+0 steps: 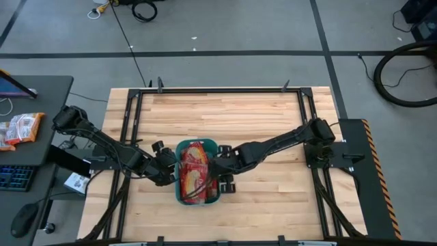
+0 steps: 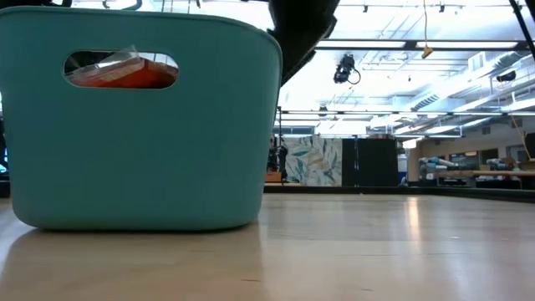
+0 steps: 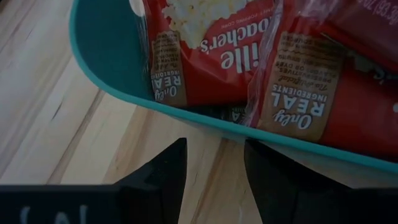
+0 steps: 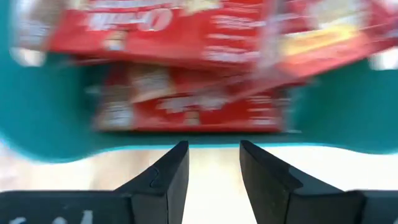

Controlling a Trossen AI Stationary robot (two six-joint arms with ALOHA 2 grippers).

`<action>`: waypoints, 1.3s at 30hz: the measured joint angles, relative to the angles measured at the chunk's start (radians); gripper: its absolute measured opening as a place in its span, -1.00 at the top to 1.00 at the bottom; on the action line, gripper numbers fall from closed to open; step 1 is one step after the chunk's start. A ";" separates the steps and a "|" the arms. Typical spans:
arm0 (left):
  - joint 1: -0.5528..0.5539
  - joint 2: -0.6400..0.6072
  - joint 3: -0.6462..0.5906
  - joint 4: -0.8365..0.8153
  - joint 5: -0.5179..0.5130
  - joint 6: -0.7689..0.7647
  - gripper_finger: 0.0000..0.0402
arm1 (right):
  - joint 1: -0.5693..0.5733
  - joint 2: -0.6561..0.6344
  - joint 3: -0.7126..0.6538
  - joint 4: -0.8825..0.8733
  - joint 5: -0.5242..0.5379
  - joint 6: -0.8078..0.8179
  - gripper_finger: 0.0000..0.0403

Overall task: Sort popcorn bags into baskets
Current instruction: Put the red popcorn bag into the green bin, then return to Home Position

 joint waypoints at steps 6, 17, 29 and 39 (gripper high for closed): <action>0.000 0.000 0.000 0.002 0.000 0.009 0.18 | -0.032 -0.004 0.000 -0.015 0.193 -0.034 0.26; 0.000 0.000 0.000 0.036 -0.004 0.015 0.18 | -0.067 0.025 -0.099 0.323 0.000 -0.090 0.26; -0.049 -0.133 0.001 0.023 -0.010 0.068 0.18 | -0.060 -0.085 -0.070 0.223 0.095 -0.128 0.26; -0.155 -0.396 -0.094 0.107 -0.133 0.128 0.18 | -0.054 -0.276 -0.323 0.320 0.167 -0.054 0.34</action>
